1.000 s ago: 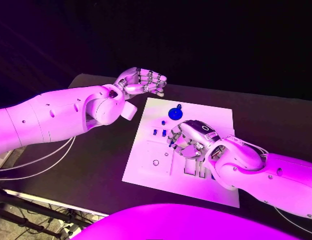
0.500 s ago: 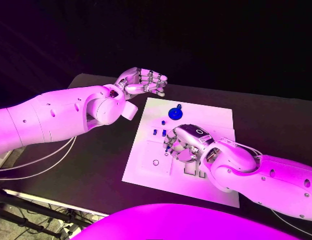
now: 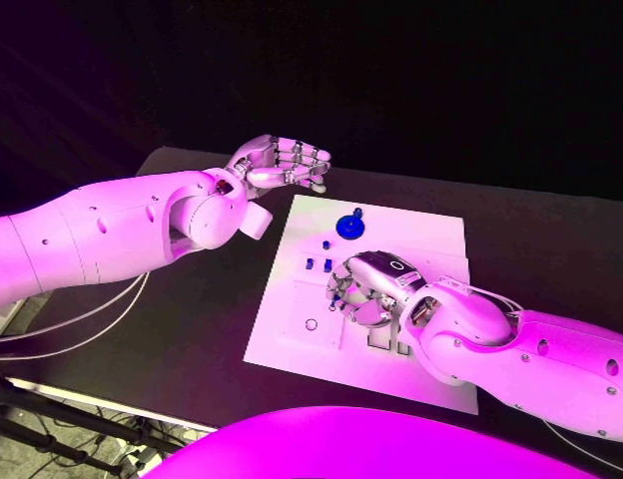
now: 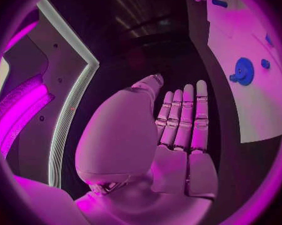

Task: Assemble the parts on the task board

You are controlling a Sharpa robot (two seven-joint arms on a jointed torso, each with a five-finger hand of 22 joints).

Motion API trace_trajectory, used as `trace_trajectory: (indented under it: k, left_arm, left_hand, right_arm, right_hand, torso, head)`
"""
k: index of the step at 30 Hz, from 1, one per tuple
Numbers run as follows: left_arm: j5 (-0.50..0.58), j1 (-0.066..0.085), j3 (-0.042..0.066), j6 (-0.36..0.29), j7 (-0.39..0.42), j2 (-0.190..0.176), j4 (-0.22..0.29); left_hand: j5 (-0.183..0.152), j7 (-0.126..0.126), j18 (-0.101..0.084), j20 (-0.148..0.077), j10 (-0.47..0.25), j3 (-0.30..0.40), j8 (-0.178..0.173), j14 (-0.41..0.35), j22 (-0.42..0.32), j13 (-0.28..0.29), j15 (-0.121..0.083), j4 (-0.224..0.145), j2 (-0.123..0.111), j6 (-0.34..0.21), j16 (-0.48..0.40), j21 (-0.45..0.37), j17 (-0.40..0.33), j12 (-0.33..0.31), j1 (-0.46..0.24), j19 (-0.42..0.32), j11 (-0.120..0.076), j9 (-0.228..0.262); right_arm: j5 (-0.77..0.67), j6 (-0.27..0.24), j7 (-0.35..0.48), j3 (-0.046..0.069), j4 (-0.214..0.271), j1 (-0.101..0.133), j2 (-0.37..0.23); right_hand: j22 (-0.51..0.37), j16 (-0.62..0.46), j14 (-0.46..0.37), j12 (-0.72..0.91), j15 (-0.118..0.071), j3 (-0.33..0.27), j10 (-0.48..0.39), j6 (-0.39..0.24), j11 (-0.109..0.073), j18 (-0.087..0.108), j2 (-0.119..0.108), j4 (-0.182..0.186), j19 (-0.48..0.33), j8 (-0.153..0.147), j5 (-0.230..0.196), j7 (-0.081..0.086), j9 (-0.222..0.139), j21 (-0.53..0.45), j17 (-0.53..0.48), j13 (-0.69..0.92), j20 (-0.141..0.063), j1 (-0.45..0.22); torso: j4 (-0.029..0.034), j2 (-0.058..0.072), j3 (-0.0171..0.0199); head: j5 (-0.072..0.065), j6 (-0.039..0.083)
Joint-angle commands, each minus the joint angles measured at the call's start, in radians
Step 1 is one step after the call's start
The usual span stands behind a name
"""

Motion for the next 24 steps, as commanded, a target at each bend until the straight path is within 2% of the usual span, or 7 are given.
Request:
trace_trajectory:
  k: [1,6,19,24]
  left_arm:
    - [0.005,0.001,0.001,0.018,0.0,0.001,0.002]
    - [0.004,0.001,0.001,0.02,-0.001,0.001,0.002]
    - [0.004,0.001,0.001,0.024,-0.003,0.005,0.002]
    - [0.004,0.001,0.001,0.026,-0.005,0.004,0.003]
  left_hand:
    - [0.003,0.015,0.008,-0.001,-0.005,0.007,-0.006,0.006,0.001,-0.001,0.002,0.001,-0.005,-0.007,0.0,0.0,-0.001,-0.006,0.002,0.003,-0.001,-0.001]
    - [0.003,0.015,0.008,-0.001,-0.005,0.007,-0.006,0.006,0.001,-0.001,0.002,0.001,-0.005,-0.007,0.0,0.0,-0.001,-0.006,0.002,0.003,-0.001,-0.001]
    - [0.003,0.016,0.008,-0.001,-0.006,0.008,-0.006,0.006,0.001,-0.001,0.002,0.001,-0.005,-0.008,-0.001,0.0,-0.001,-0.006,0.002,0.003,0.0,-0.002]
    - [0.003,0.016,0.008,-0.001,-0.006,0.008,-0.006,0.006,0.001,-0.001,0.002,0.001,-0.005,-0.008,-0.001,0.0,-0.001,-0.006,0.002,0.003,0.0,-0.002]
  right_arm:
    - [-0.02,0.025,-0.005,-0.001,-0.001,-0.001,0.0]
    - [-0.023,0.03,-0.006,-0.001,-0.004,-0.003,0.001]
    - [-0.024,0.039,-0.007,-0.001,-0.011,-0.008,0.004]
    - [-0.025,0.04,-0.007,-0.002,-0.01,-0.009,0.005]
  right_hand:
    - [0.002,0.002,0.034,0.003,-0.006,0.005,0.077,-0.002,-0.072,-0.013,0.011,0.0,-0.006,0.004,0.002,0.002,0.001,-0.003,0.001,0.044,0.004,0.004]
    - [0.002,0.002,0.034,0.003,-0.006,0.005,0.077,-0.002,-0.072,-0.013,0.011,0.0,-0.006,0.004,0.002,0.002,0.001,-0.003,0.001,0.044,0.004,0.004]
    - [0.005,0.003,0.035,0.003,-0.005,0.005,0.077,-0.003,-0.072,-0.014,0.011,-0.001,-0.005,0.004,0.002,0.002,0.002,0.0,0.002,0.045,0.004,0.003]
    - [0.005,0.003,0.035,0.003,-0.005,0.005,0.077,-0.003,-0.072,-0.014,0.011,-0.001,-0.005,0.004,0.002,0.002,0.002,0.0,0.002,0.045,0.004,0.003]
  torso:
    - [-0.0001,0.0,0.0004]
    - [0.0003,0.0,0.0005]
    - [0.0008,0.001,0.0009]
    - [-0.0002,0.001,-0.0002]
  head:
    - [0.001,0.0]
    - [-0.004,0.0]
    - [0.004,0.0]
    - [0.004,0.0]
